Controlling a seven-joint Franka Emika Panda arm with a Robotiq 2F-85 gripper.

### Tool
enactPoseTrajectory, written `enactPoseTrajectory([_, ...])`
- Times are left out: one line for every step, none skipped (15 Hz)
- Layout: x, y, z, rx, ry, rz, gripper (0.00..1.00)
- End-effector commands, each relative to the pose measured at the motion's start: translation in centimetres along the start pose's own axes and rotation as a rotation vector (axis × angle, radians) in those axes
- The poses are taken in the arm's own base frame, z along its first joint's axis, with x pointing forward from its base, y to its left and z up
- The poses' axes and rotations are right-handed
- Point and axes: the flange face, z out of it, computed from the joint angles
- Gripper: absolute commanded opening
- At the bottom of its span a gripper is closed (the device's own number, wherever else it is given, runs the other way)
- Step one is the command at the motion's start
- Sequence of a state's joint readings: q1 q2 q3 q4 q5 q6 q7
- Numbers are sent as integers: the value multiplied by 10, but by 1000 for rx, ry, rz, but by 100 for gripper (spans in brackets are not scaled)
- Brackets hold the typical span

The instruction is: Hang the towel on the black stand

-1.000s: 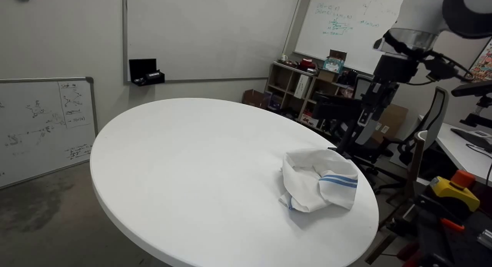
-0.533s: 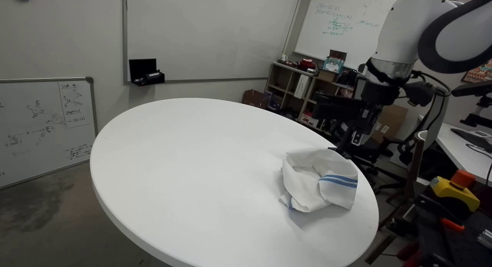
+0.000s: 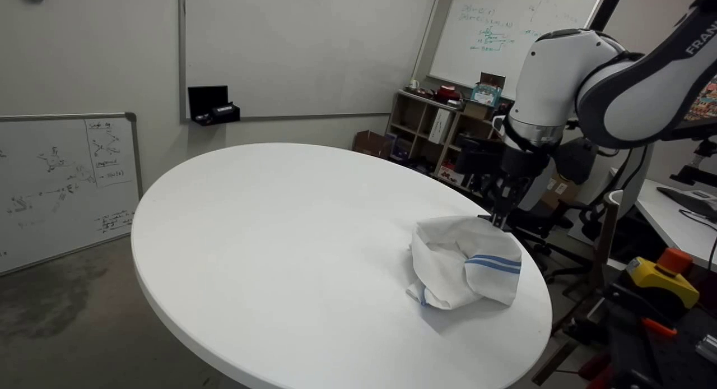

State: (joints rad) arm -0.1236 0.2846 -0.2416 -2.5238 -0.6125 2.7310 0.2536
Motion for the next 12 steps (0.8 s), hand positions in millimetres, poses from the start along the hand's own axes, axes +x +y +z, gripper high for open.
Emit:
enactPoseTrajectory([20, -13, 19, -45, 24, 6, 100])
enactPoseTrajectory([22, -17, 23, -51, 23, 4, 100])
enactPoseTrajectory([23, -21, 27, -57, 20, -1, 100])
enactPoseTrajectory([22, -26, 30, -64, 15, -9, 100])
enactPoseTrajectory([22, -29, 34, -69, 9, -12, 100])
enactPoseTrajectory([21, -33, 37, -71, 3, -7, 75])
enactPoseTrajectory([21, -35, 39, -74, -3, -2, 72])
enactPoseTrajectory([20, -38, 43, -74, -13, 5, 67])
enactPoseTrajectory([19, -40, 44, -75, -19, 8, 59])
enactPoseTrajectory([17, -41, 46, -76, -26, 10, 51])
enactPoseTrajectory([16, -42, 48, -77, -31, 12, 42])
enactPoseTrajectory([14, -43, 48, -77, -36, 14, 35])
